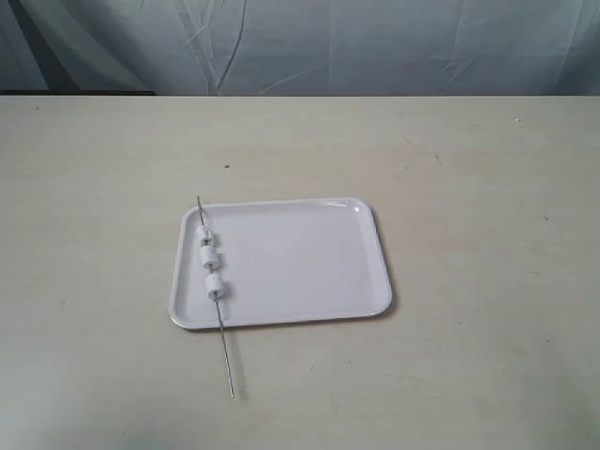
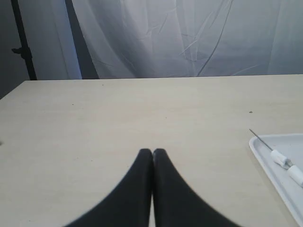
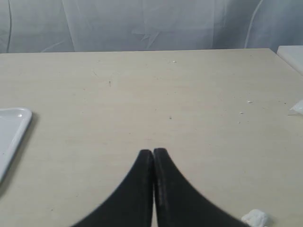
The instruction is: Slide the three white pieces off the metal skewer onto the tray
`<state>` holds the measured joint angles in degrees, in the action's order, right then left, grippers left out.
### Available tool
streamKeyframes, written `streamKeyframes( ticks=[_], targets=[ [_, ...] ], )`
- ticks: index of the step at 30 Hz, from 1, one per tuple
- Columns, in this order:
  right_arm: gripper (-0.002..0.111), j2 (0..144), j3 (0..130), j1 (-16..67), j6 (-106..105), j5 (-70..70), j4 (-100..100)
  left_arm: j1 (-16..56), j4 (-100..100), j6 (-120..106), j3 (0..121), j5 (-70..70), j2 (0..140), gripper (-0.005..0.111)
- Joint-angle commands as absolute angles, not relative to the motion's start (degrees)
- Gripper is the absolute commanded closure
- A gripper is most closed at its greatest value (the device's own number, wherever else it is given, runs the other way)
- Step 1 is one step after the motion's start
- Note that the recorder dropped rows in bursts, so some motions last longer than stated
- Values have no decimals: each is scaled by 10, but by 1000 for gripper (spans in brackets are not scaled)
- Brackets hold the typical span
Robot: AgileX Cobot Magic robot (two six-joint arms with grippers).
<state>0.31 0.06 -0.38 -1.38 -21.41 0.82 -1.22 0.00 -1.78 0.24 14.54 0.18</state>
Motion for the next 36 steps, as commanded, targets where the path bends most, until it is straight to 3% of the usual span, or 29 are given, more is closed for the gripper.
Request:
streamKeyframes(
  ticks=[1, 16, 23, 32, 36],
  targets=[
    [108, 0, 0, -7, -14, -208, 7, -10, 0, -17, 0, 137, 0, 107],
    [108, 0, 0, -7, -14, -208, 7, -10, 0, -17, 0, 137, 0, 107],
    [108, 0, 0, -7, -14, -206, 7, -10, -159, -17, 0, 132, 0, 107],
    [108, 0, 0, -7, -14, -39, 8, -10, -175, -17, 0, -83, 0, 107],
    [108, 0, 0, -7, -14, 10, 8, -10, -175, -17, 0, -117, 0, 107]
  ],
)
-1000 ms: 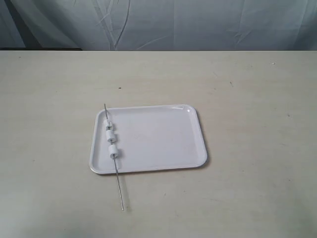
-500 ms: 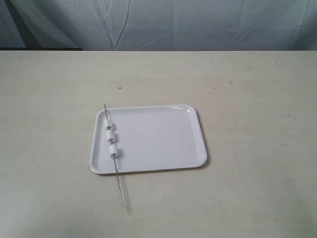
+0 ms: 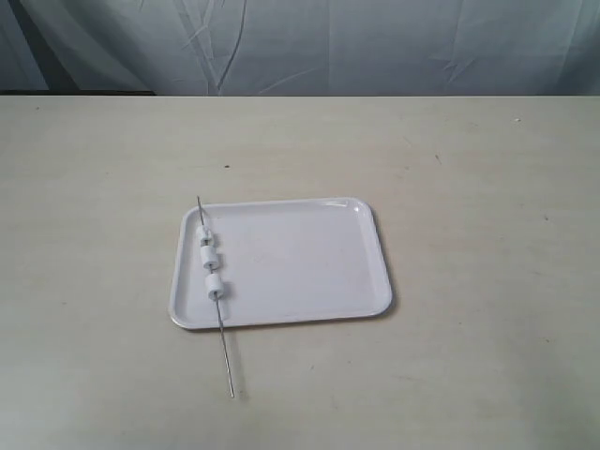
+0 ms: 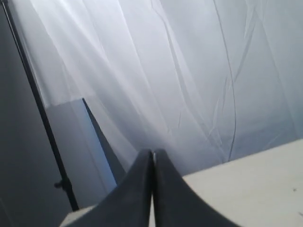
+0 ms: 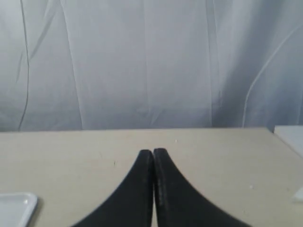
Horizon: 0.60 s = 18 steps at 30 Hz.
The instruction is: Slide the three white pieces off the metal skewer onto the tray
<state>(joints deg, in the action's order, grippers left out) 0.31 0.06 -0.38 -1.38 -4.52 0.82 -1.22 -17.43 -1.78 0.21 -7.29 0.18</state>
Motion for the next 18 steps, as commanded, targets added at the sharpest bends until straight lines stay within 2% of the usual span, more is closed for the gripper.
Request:
streamKeyframes(
  ticks=[1, 10, 14, 18],
  targets=[
    [108, 0, 0, -7, -14, 13, 8, -10, -176, -17, 0, -117, 0, 107],
    [108, 0, 0, -7, -20, 37, 25, -10, -176, -17, 0, -125, 0, 107],
    [108, 0, 0, -6, 70, 135, -69, -10, -174, 77, 0, -227, 0, 107],
    [108, 0, 0, -6, 107, 245, -138, -10, -166, 160, 0, -397, 0, 107]
  ],
)
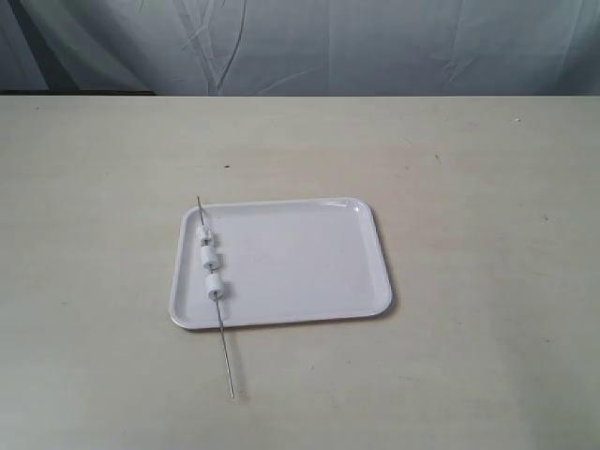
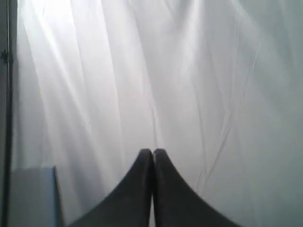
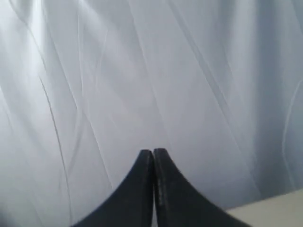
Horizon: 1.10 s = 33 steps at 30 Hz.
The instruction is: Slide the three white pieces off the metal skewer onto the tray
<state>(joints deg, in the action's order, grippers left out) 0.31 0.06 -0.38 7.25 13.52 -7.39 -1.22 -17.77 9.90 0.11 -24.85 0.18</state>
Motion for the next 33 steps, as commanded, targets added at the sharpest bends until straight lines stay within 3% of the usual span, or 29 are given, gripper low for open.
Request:
streamKeyframes(
  ticks=[1, 5, 14, 18, 22, 25, 28, 33],
  targets=[
    [108, 0, 0, -6, 107, 301, -147, -10, -163, 159, 0, -468, 0, 107],
    [108, 0, 0, -6, 107, 381, -147, -10, -136, 225, 0, -438, 0, 107],
    [108, 0, 0, -6, 318, 271, -101, -10, -154, 285, 0, -416, 0, 107],
    [108, 0, 13, -6, 343, 261, -98, -10, -142, 464, 6, -316, 0, 107],
    [108, 38, 199, 0, 345, 15, 102, -10, -176, 412, 130, -216, 33, 107],
    [108, 130, 311, 34, 343, -77, 99, -10, -243, 426, 230, -102, 133, 107],
    [108, 239, 430, 89, 245, -237, -4, -10, -338, 534, 295, -60, 242, 107],
    [108, 389, 544, 155, -65, -437, -246, 15, -500, 756, 309, -106, 344, 107]
  ],
)
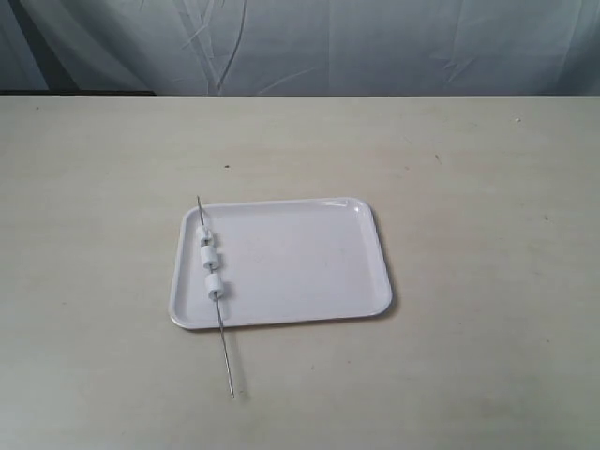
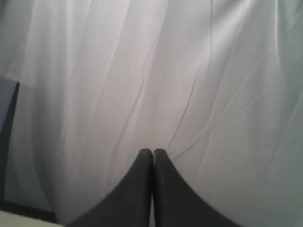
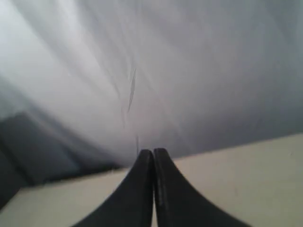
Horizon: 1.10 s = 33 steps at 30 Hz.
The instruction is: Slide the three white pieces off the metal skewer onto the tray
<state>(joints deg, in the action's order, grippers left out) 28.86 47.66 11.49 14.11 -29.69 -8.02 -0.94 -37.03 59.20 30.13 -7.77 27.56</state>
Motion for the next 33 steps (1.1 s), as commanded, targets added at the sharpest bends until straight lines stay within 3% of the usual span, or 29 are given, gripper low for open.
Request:
streamKeyframes(
  ticks=[1, 6, 9, 12, 16, 19, 21, 26, 33],
  targets=[
    [108, 421, 554, 163, -95, -460, -286, 28, -556, 822, 309, -124, 364, 107],
    [108, 561, 562, 184, -173, -558, -374, 73, -972, 1180, 308, -304, 483, 107],
    [108, 653, 562, 202, -178, -611, -375, 76, -999, 1196, 285, -427, 572, 107],
    [107, 731, 562, 241, -179, -622, -376, 76, -999, 1195, 260, -454, 635, 107],
    [91, 811, 562, 311, -179, -564, -376, 76, -999, 1192, 237, -419, 689, 106],
    [70, 874, 562, 371, -179, -474, -384, 76, -999, 1168, 225, -392, 718, 96],
    [63, 913, 563, 402, -176, -420, -402, 76, -999, 1161, 223, -375, 729, 85],
    [66, 1007, 593, 447, -173, -380, -446, 76, -980, 1161, 223, -353, 735, 59],
    [66, 1092, 666, 475, -129, -385, -437, 76, -966, 1176, 228, -330, 747, 57]
  ],
)
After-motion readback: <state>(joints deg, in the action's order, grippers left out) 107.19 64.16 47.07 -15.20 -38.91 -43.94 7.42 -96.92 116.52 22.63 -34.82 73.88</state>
